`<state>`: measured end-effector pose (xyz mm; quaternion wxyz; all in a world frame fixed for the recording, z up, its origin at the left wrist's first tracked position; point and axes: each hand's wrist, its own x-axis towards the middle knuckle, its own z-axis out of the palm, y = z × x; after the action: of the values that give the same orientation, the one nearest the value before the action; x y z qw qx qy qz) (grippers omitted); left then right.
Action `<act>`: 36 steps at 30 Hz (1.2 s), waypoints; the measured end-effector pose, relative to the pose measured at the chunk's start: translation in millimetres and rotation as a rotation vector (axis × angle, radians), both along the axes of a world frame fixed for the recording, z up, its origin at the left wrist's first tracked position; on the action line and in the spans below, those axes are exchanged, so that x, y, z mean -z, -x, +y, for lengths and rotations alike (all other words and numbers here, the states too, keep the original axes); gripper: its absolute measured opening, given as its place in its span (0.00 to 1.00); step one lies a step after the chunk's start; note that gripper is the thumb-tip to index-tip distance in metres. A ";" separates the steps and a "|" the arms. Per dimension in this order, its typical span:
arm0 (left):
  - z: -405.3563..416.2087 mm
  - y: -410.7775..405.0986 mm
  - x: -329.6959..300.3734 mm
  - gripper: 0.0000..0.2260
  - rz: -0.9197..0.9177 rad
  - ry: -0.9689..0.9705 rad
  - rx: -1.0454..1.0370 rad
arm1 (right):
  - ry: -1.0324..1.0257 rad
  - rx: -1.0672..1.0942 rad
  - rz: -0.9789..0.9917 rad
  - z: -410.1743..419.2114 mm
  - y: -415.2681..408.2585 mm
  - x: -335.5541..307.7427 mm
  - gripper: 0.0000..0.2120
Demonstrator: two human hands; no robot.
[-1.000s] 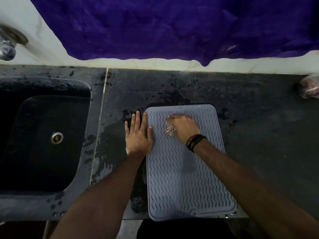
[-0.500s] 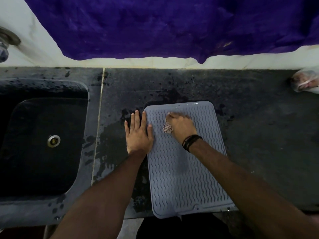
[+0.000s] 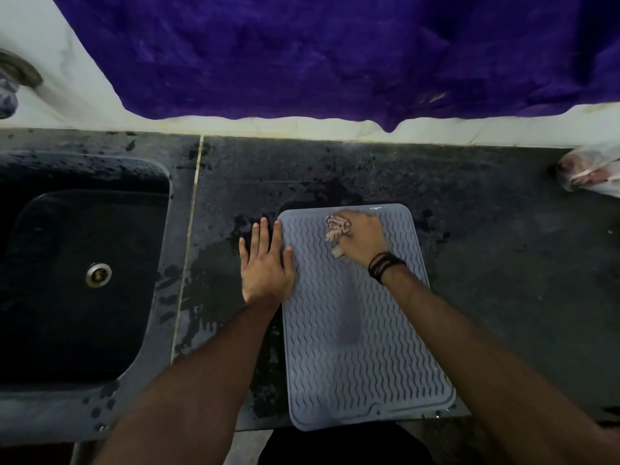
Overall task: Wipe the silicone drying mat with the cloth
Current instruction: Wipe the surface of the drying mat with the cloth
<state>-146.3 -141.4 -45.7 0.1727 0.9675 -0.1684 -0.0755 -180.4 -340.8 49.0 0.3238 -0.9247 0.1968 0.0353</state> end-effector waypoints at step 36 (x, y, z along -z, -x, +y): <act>1.7 0.7 -0.5 0.27 -0.009 -0.001 -0.003 | 0.417 -0.438 0.191 9.9 37.9 11.8 0.26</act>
<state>-147.1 -139.7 -45.2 0.1717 0.9682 -0.1679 -0.0708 -218.3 -330.8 37.2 0.0920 -0.9841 0.0254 0.1497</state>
